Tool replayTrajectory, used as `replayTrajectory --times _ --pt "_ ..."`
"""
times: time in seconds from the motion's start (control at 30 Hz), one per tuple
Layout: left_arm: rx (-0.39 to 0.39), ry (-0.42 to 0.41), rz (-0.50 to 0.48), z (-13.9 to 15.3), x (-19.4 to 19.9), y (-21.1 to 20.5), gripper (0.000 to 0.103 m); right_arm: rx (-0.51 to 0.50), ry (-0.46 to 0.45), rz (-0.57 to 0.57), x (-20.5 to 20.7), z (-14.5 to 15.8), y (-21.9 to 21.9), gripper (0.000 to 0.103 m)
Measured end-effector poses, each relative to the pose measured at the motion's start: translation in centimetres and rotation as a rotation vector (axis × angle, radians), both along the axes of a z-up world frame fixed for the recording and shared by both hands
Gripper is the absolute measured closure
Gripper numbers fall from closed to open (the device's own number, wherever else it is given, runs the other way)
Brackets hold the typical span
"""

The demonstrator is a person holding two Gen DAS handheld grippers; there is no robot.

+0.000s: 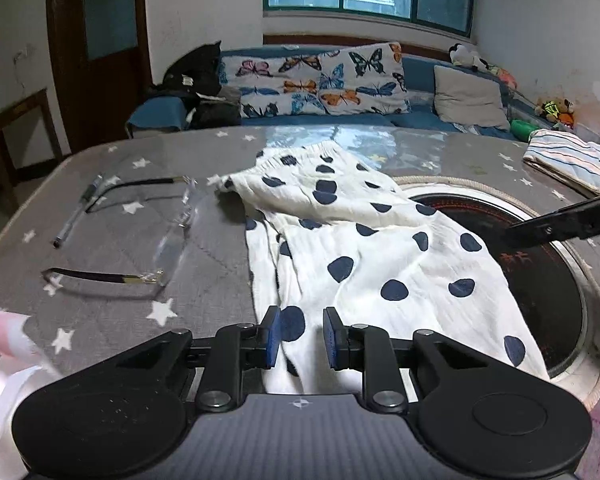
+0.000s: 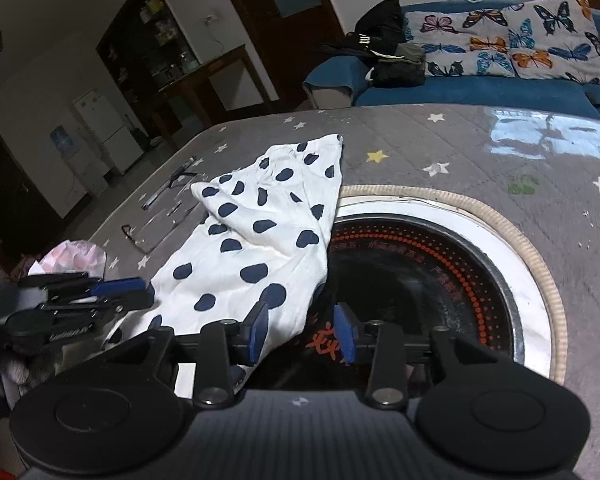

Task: Fold clothes

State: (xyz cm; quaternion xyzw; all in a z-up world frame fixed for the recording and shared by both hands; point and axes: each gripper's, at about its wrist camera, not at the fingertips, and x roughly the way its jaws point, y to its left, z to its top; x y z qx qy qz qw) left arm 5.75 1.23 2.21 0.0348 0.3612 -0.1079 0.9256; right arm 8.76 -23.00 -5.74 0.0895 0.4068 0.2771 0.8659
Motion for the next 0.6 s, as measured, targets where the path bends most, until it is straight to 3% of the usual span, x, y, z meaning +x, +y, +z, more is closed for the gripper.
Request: replayTrajectory --times 0.03,0.1,0.2,0.43,0.6 --pt "0.002 0.008 -0.002 -0.2 0.3 -0.1 0.078 -0.002 -0.001 0.006 -0.1 0.0 0.0 0.066" --pt "0.001 0.011 -0.012 -0.4 0.5 -0.2 0.093 -0.004 -0.002 0.014 -0.1 -0.1 -0.1 0.066" --pt "-0.002 0.002 -0.014 -0.4 0.5 -0.1 0.099 -0.01 -0.007 0.029 -0.2 -0.2 -0.3 0.066" --pt "-0.066 -0.058 0.033 1.6 0.3 1.5 0.1 -0.043 -0.023 0.074 0.1 -0.6 0.2 0.066" --pt "-0.073 -0.033 0.062 1.0 0.8 2.5 0.1 -0.034 -0.023 0.1 0.6 -1.3 1.0 0.066"
